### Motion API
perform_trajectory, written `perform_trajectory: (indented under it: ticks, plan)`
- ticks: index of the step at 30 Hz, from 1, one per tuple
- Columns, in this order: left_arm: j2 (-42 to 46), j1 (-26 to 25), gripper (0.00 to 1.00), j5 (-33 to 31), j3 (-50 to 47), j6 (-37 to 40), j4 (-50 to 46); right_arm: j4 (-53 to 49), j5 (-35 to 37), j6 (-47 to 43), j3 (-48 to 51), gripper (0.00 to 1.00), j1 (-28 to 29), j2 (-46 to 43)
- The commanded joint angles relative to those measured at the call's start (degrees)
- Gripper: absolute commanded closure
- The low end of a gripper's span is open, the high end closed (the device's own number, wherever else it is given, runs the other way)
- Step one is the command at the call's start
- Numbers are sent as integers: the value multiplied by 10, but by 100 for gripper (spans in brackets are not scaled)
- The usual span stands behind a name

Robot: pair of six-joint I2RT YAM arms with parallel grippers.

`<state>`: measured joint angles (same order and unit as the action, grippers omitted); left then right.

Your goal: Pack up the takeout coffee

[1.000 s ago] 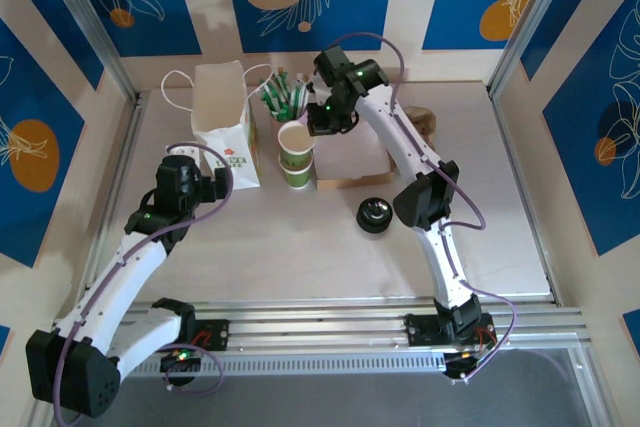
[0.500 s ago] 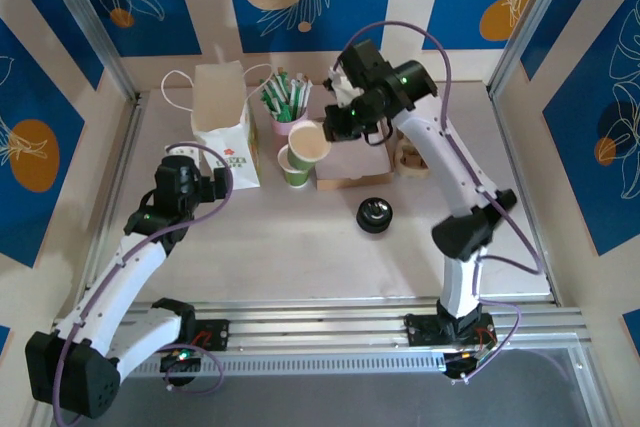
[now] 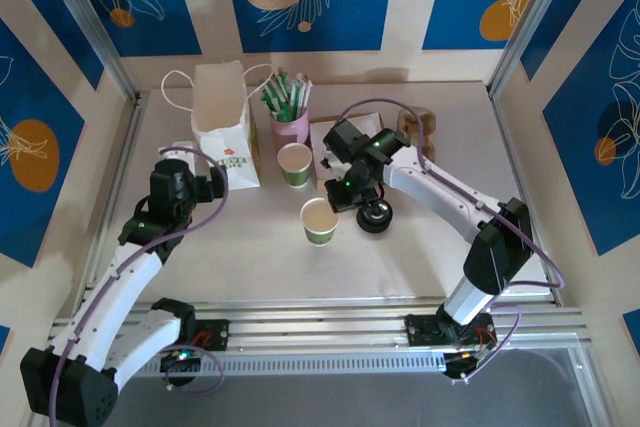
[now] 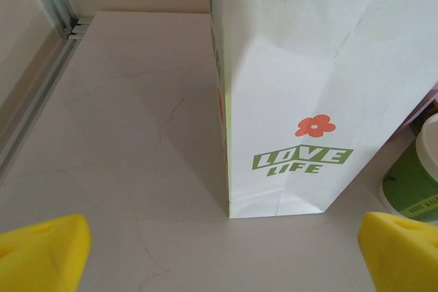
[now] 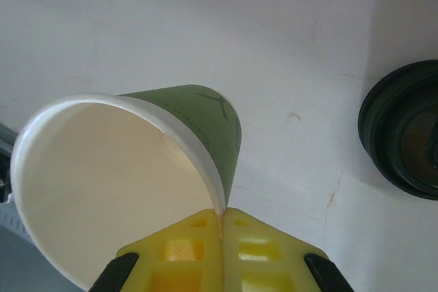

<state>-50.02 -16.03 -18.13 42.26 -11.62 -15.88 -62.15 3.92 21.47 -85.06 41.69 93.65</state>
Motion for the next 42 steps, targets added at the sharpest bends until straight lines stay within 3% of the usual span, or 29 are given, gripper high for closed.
perform_trajectory:
  ticks: [1,16,27,38,42]
  plan:
    - [8,-9,0,-7,-7,4,7,47,-6,19,24,100,8,3]
    - [6,-12,0,-11,-5,10,5,68,22,30,65,97,21,33]
    - [6,-15,0,-13,-4,12,4,20,53,16,18,50,17,-13]
    - [11,-18,0,-14,-4,14,3,0,122,-5,78,18,-76,-52]
    - [10,-18,0,-14,-3,16,3,22,132,-7,111,15,-94,-44]
